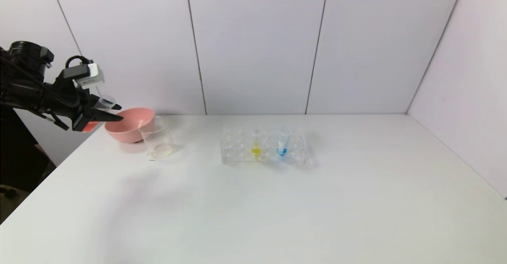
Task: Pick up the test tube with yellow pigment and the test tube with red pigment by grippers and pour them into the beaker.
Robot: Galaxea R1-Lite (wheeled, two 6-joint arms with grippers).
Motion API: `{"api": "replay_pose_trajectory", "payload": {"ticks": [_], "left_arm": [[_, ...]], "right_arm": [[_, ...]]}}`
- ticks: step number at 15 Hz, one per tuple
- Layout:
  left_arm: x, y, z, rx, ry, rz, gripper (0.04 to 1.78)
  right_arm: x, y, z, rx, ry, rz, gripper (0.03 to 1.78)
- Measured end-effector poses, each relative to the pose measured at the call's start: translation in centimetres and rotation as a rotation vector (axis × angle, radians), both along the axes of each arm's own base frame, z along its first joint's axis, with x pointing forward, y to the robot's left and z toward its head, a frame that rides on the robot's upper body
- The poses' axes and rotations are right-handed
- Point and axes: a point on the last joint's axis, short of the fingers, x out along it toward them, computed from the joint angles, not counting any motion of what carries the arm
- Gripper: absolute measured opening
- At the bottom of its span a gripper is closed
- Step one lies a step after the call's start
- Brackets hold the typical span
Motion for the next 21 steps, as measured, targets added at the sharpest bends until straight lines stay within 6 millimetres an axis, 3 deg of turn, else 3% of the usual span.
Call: {"api": "replay_pose_trajectory", "payload": {"ticks": [8, 21], "left_arm": [[0.9, -0.7, 0.5, 0.071, 0.005, -0.036, 0.53], [2.0, -1.8, -0.3, 0.216, 0.048, -0.021, 0.53]], "right_arm": [[0.0, 0.0, 0.0, 0.0, 0.0, 0.0, 1.7], [0.0, 0.0, 0.0, 0.0, 0.0, 0.0, 1.7]]}}
